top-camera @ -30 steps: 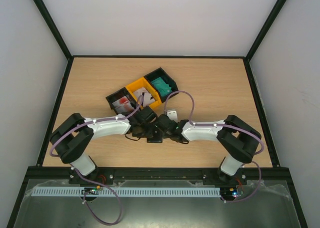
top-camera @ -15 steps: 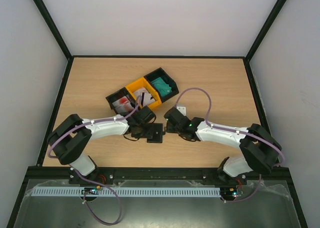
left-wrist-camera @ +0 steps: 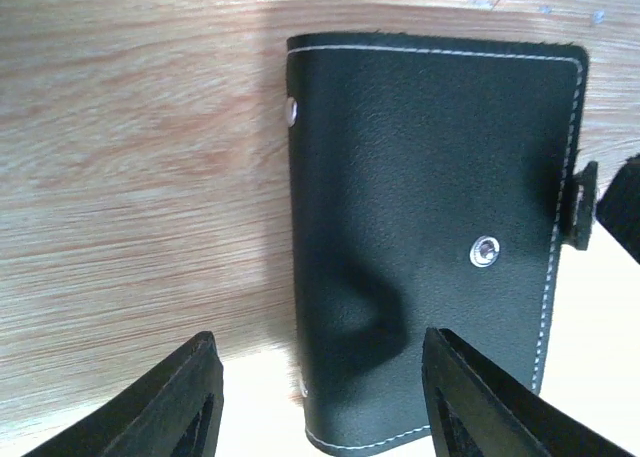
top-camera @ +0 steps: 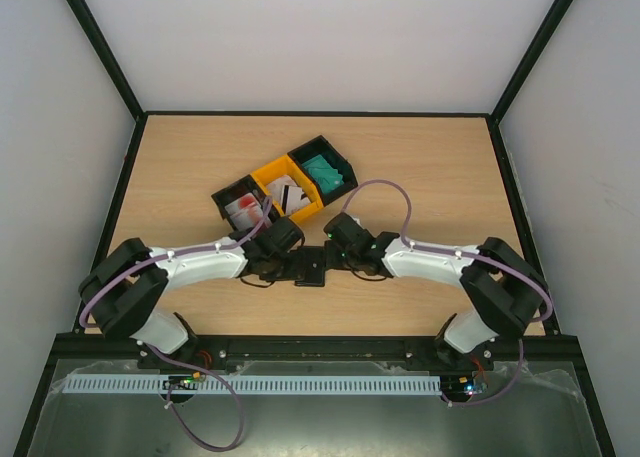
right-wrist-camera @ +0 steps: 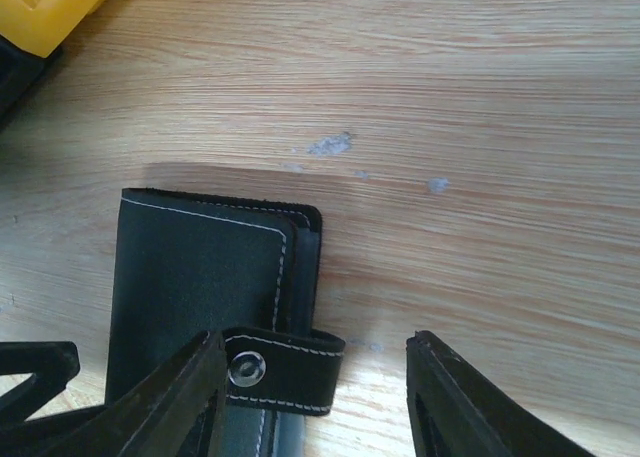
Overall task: Put the credit cards into the card holder
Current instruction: Close the card holder at the center of the board.
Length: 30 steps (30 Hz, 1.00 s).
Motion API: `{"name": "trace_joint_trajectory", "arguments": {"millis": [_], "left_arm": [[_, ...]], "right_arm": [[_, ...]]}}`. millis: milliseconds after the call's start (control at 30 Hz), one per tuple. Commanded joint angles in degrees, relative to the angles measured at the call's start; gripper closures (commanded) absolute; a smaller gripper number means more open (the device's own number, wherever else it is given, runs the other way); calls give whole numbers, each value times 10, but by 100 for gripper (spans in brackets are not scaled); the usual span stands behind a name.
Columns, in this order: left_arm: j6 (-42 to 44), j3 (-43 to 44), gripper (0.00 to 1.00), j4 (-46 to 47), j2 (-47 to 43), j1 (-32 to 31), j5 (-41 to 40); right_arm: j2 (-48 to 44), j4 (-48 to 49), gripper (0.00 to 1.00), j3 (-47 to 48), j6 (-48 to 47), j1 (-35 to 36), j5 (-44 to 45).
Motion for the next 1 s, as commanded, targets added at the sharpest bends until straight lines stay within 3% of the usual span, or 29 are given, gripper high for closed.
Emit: {"name": "trace_joint_trajectory", "arguments": {"millis": [0,267,467,667,900,967], "left_arm": [[-4,-17,43,12,-12,10,6],[-4,-38,39,27,-29,28,14],[-13,-60,38,31,-57,48,8],[-16,-74,38,32,-79,57,9],[-14,-74,38,31,-86,58,4],[-13,-73,38,31,-84,58,2]], "right_arm": [[32,-24,50,36,-22,-1,-10],[68,-83,37,88,-62,23,35],[117,-134,36,133,-66,58,96],[110,-198,50,142,-6,75,205],[43,-219,61,103,37,79,230],[32,-203,68,92,42,79,216]]}}
